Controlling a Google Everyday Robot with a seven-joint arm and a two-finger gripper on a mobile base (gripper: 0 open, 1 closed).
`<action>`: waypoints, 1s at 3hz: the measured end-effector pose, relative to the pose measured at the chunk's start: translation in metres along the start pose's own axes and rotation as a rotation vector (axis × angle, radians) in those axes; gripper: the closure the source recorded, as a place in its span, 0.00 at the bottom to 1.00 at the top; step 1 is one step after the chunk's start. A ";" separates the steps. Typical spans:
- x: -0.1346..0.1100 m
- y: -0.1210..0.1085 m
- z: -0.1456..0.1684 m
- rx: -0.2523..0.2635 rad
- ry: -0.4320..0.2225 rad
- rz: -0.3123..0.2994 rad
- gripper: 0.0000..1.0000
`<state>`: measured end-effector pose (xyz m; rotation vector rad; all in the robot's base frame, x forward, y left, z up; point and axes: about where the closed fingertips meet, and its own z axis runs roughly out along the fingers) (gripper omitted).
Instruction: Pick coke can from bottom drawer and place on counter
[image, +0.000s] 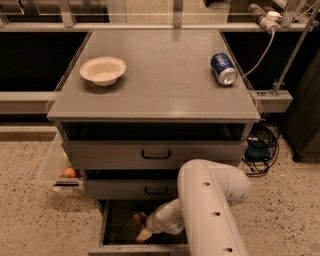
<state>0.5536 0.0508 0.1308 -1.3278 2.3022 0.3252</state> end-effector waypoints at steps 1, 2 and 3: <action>0.001 0.001 0.001 -0.003 0.002 0.003 0.12; 0.001 0.001 0.001 -0.003 0.002 0.003 0.37; 0.001 0.001 0.001 -0.003 0.002 0.003 0.60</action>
Offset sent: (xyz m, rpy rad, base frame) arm -0.0008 0.0002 -0.0018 0.0003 0.0046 -0.0009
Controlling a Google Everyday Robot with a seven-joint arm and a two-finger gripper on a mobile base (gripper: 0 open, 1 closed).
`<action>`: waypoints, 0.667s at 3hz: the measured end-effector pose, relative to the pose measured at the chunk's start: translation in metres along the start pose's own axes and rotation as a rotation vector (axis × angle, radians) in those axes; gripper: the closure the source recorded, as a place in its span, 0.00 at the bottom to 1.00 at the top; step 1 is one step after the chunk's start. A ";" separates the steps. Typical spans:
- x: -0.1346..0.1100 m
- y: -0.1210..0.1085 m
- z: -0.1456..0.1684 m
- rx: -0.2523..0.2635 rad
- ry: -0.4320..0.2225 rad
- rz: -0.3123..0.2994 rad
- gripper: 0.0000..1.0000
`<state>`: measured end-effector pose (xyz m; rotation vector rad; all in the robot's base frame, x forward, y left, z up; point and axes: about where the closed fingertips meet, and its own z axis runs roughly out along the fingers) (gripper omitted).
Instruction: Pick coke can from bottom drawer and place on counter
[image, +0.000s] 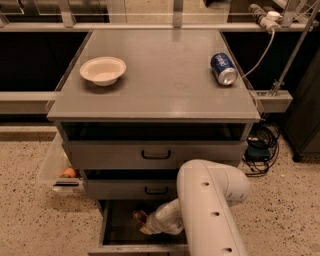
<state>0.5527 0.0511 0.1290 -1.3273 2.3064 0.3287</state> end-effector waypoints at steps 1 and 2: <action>0.000 0.000 0.000 0.000 0.000 0.000 0.82; 0.000 0.000 0.000 0.000 0.000 0.000 1.00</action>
Offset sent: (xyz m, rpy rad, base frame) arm 0.0000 0.0000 0.0000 0.0000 0.0000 0.0000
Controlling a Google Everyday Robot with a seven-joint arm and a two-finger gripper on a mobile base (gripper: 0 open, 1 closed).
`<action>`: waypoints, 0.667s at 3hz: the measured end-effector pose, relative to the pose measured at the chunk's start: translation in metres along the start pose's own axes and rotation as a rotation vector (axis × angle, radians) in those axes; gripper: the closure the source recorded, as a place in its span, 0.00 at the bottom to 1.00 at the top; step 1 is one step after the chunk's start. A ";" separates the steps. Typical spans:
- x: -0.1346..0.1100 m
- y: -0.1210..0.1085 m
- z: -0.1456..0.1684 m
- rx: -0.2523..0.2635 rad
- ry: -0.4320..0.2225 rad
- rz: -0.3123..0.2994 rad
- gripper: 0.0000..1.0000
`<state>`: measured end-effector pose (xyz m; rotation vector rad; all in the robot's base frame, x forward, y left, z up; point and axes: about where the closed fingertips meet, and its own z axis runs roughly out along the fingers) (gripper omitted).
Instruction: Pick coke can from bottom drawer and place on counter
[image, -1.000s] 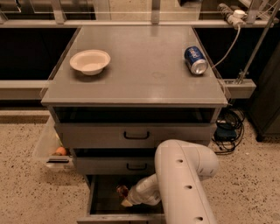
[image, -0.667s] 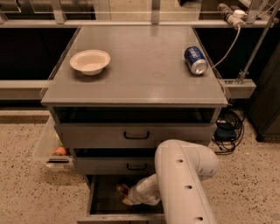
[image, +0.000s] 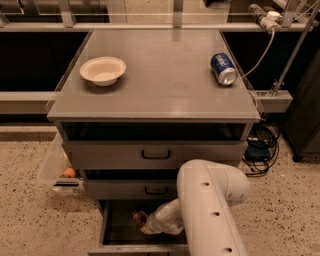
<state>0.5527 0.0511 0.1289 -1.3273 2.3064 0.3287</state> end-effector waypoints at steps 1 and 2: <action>-0.005 0.000 -0.013 -0.047 -0.056 -0.020 1.00; -0.004 -0.002 -0.056 -0.105 -0.115 -0.043 1.00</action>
Offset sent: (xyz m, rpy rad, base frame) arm -0.0248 -0.0524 0.1048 0.2166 0.0072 0.1554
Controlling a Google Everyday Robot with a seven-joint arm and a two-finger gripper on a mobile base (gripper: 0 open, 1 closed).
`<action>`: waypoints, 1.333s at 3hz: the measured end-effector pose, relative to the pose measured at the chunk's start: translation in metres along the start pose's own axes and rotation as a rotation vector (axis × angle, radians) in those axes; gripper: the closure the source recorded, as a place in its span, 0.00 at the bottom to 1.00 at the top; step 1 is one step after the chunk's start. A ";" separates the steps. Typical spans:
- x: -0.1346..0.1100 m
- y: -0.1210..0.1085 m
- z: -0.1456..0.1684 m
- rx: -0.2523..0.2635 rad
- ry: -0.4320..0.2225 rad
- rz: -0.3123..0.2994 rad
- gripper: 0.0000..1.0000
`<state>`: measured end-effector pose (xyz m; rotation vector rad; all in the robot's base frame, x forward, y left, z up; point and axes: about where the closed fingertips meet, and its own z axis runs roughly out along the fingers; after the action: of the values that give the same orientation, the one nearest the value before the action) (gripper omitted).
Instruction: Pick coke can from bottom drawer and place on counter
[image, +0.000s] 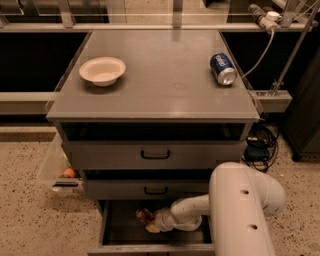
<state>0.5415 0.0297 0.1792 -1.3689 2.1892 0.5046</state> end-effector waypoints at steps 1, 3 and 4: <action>0.005 0.006 -0.043 -0.050 -0.004 0.021 1.00; 0.024 0.019 -0.129 -0.028 0.043 0.093 1.00; 0.027 0.046 -0.193 0.016 0.061 0.075 1.00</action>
Offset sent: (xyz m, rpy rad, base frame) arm -0.0598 -0.0952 0.0993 -0.0140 0.1164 -0.0691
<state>0.4476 -0.0769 0.3201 -1.3140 2.2963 0.4777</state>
